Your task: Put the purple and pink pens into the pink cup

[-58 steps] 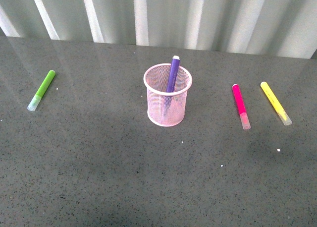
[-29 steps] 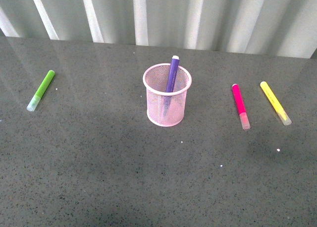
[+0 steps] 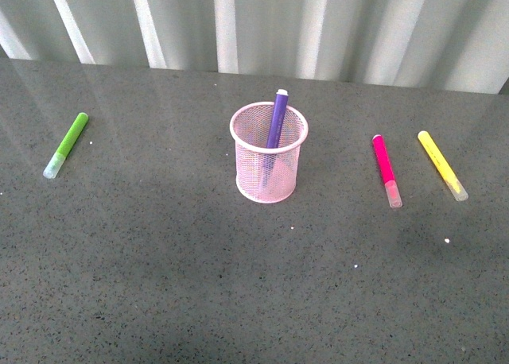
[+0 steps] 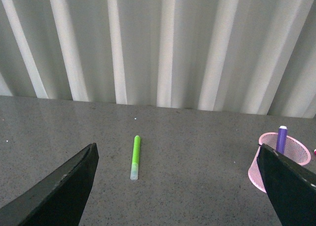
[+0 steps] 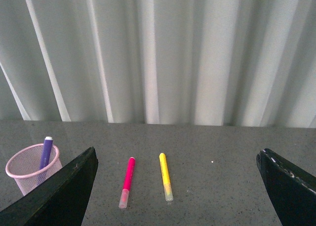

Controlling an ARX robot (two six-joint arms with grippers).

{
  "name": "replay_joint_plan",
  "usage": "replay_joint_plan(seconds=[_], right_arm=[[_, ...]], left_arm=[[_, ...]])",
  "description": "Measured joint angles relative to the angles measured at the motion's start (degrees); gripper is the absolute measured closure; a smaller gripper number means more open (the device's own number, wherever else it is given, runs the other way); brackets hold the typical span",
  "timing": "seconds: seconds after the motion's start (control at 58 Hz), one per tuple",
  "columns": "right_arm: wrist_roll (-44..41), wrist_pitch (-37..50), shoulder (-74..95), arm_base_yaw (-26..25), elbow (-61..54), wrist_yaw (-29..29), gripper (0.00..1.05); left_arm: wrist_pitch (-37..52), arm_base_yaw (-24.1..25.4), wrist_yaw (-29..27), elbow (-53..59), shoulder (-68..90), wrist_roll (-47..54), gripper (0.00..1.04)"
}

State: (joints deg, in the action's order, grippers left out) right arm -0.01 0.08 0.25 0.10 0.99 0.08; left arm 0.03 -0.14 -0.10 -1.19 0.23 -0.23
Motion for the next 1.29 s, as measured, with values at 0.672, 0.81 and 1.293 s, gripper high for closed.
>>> replay_joint_plan(seconds=[0.672,0.81,1.293], right_arm=[[-6.51,7.26,89.00,1.44,38.34,-7.96,0.07],[-5.57,9.60,99.62,5.62,44.98,-4.52,0.07],[3.61,12.20,120.41,8.46,60.96,-2.23,0.07]], left_arm=[[0.00,0.00,0.04,0.00,-0.04,0.00,0.07],[0.00,0.00,0.09,0.00,-0.04,0.00,0.07],[0.00,0.00,0.07,0.00,-0.07,0.00,0.07]])
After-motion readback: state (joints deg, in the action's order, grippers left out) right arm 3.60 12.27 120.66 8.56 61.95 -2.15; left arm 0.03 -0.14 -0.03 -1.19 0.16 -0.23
